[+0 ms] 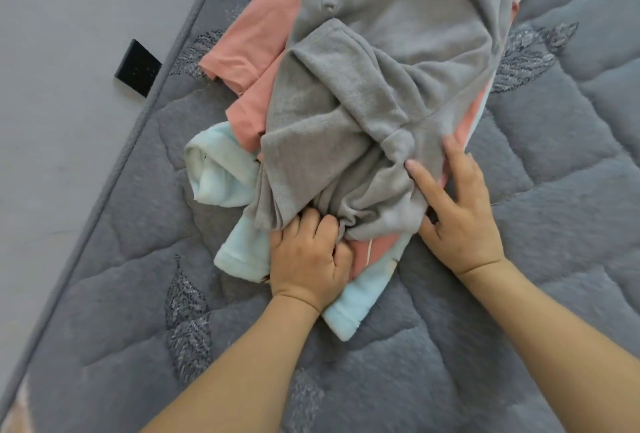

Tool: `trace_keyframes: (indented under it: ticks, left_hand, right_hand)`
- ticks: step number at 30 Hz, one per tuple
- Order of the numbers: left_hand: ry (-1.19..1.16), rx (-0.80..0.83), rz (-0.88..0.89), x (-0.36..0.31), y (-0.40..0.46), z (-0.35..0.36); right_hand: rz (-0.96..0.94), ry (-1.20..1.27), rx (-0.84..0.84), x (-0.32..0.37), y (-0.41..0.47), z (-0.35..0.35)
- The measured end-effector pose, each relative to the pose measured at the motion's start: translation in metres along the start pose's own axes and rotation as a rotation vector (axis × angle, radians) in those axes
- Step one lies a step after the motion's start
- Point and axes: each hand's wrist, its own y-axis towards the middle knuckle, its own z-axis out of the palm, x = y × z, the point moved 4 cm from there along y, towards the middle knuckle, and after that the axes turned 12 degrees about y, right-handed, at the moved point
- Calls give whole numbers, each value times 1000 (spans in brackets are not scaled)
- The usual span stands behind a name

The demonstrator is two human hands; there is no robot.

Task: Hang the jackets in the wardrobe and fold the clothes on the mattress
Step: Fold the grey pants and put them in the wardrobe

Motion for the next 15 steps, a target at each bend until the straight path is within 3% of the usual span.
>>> trace_keyframes:
  ticks: [8, 13, 15]
  left_hand:
    - [-12, -74, 1, 4, -1, 0]
    - [104, -62, 33, -3, -6, -24]
    - [169, -83, 101, -15, -29, -41]
  right_hand:
    - [-43, -70, 12, 3, 4, 2]
    - [123, -5, -34, 32, -23, -19]
    - [205, -5, 58, 40, -63, -34]
